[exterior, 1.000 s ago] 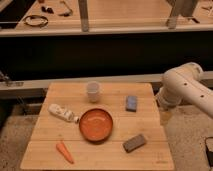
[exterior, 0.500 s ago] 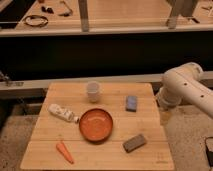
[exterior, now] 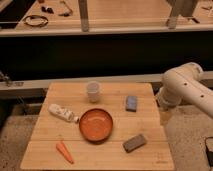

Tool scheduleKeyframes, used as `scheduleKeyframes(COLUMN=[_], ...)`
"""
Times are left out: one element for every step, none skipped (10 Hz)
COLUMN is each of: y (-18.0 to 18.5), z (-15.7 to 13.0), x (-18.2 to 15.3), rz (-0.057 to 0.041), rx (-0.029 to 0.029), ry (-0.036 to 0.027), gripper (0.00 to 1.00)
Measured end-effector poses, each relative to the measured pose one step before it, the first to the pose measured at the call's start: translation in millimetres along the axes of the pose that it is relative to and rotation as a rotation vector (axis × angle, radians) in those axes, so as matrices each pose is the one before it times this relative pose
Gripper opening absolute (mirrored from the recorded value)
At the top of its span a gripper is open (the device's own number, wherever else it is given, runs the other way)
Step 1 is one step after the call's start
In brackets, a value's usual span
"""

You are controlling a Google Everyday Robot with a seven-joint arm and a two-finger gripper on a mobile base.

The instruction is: Pick up the ceramic cup

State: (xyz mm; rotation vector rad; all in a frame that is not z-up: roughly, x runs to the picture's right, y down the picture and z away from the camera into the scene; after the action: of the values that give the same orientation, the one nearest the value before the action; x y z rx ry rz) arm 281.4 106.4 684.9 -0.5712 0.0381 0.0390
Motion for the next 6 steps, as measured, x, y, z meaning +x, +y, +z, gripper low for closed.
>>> scheduleKeyframes(y=[0.45, -3.53, -3.85, -4.48, -2.75, -1.74], z=[0.03, -2.92, -2.92, -3.22, -2.01, -1.35], x=[-0.69, -6.27, -14.42, -16.92, -8.14, -1.44], rz=[-0.00249, -0.02015, -0.02783, -0.02546, -0.01561, -0.00584], rx=[-0.00021, 0.00882, 0.00613, 0.00733, 0.00505, 0.00402], ry=[0.00093, 0.00861, 0.00607, 0.00529, 0.00602, 0.00335], gripper=[0.73, 0.67, 0.64, 0.64, 0.64, 0.64])
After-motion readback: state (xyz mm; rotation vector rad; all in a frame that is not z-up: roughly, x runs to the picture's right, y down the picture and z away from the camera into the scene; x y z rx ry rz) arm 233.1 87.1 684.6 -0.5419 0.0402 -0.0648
